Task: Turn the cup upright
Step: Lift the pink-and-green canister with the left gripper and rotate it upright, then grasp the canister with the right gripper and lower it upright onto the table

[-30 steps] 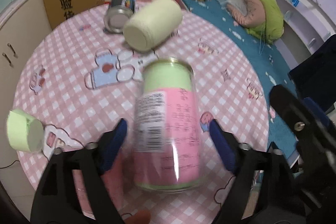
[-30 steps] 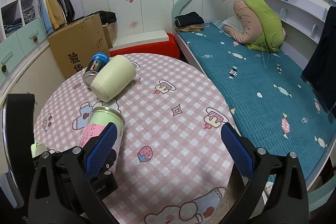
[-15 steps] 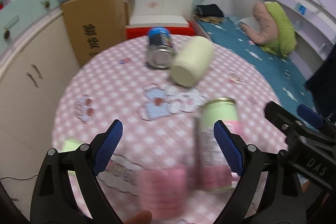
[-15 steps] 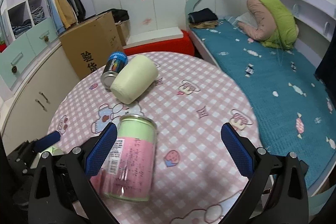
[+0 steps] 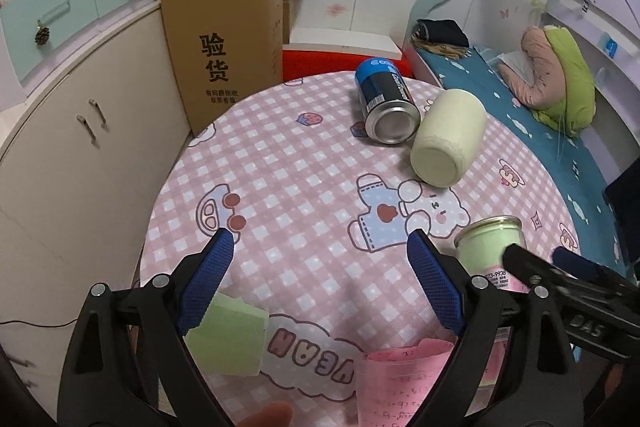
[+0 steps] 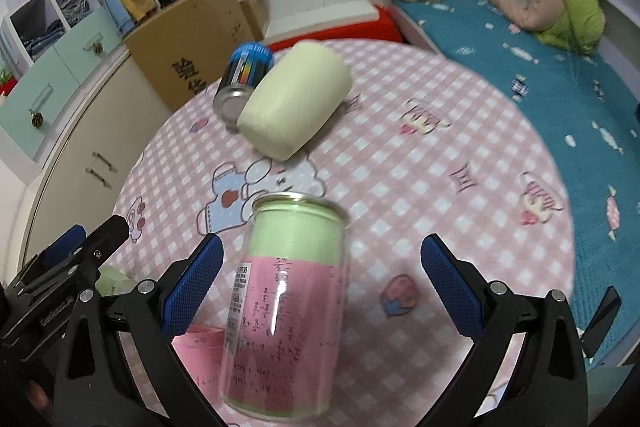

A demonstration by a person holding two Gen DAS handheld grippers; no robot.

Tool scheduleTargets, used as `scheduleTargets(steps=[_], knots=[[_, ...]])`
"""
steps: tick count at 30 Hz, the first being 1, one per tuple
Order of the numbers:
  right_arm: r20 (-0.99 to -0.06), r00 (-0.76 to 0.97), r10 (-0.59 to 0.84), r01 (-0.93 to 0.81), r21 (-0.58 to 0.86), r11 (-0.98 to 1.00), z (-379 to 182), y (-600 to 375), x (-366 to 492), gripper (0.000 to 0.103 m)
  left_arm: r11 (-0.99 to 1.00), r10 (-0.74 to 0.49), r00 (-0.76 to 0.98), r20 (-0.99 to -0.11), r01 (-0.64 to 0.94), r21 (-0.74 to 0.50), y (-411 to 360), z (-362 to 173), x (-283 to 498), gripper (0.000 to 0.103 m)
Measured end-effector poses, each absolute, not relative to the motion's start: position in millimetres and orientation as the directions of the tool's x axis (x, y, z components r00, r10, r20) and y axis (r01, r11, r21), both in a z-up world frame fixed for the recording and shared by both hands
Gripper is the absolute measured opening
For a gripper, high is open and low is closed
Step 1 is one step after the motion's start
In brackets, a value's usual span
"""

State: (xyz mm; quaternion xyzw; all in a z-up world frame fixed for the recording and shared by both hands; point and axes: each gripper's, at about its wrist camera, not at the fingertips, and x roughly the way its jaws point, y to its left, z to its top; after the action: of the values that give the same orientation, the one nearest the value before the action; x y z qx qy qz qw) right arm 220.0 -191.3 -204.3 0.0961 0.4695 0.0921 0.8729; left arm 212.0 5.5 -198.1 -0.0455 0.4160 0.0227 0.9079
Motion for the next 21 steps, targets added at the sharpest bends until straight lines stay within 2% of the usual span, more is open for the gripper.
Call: scheduleTargets(steps=[10,13,15,21], knots=[[-0.831,0.486,0.270,-0.081,0.265,0.961,-224,-179,237,0.094,0.995,-0.015,0.654,-0.756,-0.063,-0.075,13,-200,218,0.089],[-0.836,0.477,0.270,-0.089,0.260,0.961,-226,-175,240,0.088,0.995,-0.018,0.657,-0.754,-0.064,-0.079,15,-200,219,0.089],[-0.837,0.474,0.274,-0.093,0.262,0.961,-228,-173,240,0.069,0.995,-0.028,0.660,-0.750,-0.055,-0.086,16,-199,219,0.089],[-0.832,0.490,0.261,-0.102,0.242,0.965,-224,-171,237,0.069,0.994,-0.040,0.655,-0.755,-0.050,-0.096,16,-199,218,0.089]])
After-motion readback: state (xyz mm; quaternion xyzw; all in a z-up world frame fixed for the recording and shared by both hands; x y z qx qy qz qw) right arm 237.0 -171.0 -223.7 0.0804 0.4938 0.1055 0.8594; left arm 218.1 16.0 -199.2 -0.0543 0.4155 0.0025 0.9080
